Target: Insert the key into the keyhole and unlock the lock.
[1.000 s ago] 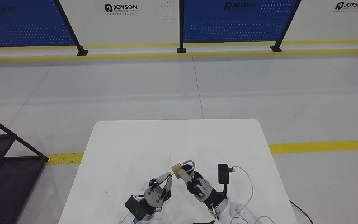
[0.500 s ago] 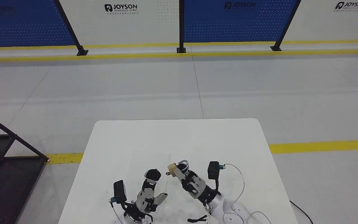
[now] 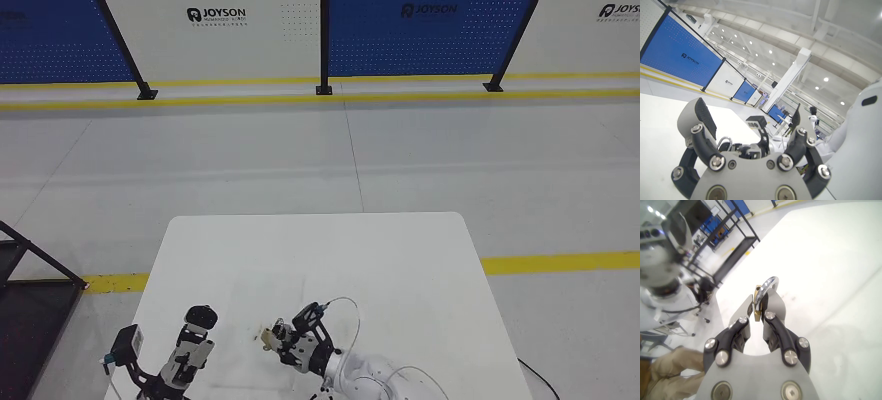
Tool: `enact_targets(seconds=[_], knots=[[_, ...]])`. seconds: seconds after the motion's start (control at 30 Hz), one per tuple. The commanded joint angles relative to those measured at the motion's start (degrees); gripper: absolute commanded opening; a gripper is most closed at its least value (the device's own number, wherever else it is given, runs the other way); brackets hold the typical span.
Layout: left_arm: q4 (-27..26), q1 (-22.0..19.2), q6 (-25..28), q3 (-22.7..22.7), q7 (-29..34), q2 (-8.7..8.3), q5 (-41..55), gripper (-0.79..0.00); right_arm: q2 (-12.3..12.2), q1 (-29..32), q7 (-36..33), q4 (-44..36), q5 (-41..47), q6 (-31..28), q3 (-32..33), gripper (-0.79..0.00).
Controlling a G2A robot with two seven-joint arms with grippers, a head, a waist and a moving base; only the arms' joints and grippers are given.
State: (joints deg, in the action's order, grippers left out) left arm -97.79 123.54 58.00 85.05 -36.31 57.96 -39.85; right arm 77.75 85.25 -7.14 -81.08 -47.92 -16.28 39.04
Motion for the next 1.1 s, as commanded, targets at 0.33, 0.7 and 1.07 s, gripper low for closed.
enact_targets(seconds=[0.33,0.7,1.07], knots=[[0.0,0.0,0.0,0.0,0.0,0.03,-0.3,0.000,2.5,-4.1,-1.3,5.7,1.7,4.4,-4.0,-0.496],[0.0,0.0,0.0,0.0,0.0,0.03,-0.3,0.000,2.3,-3.4,-1.0,5.2,1.2,3.7,-3.6,-0.416],[0.0,0.0,0.0,0.0,0.0,0.03,-0.3,0.000,0.0,1.8,1.7,-3.3,-4.7,3.9,-0.3,-0.179]])
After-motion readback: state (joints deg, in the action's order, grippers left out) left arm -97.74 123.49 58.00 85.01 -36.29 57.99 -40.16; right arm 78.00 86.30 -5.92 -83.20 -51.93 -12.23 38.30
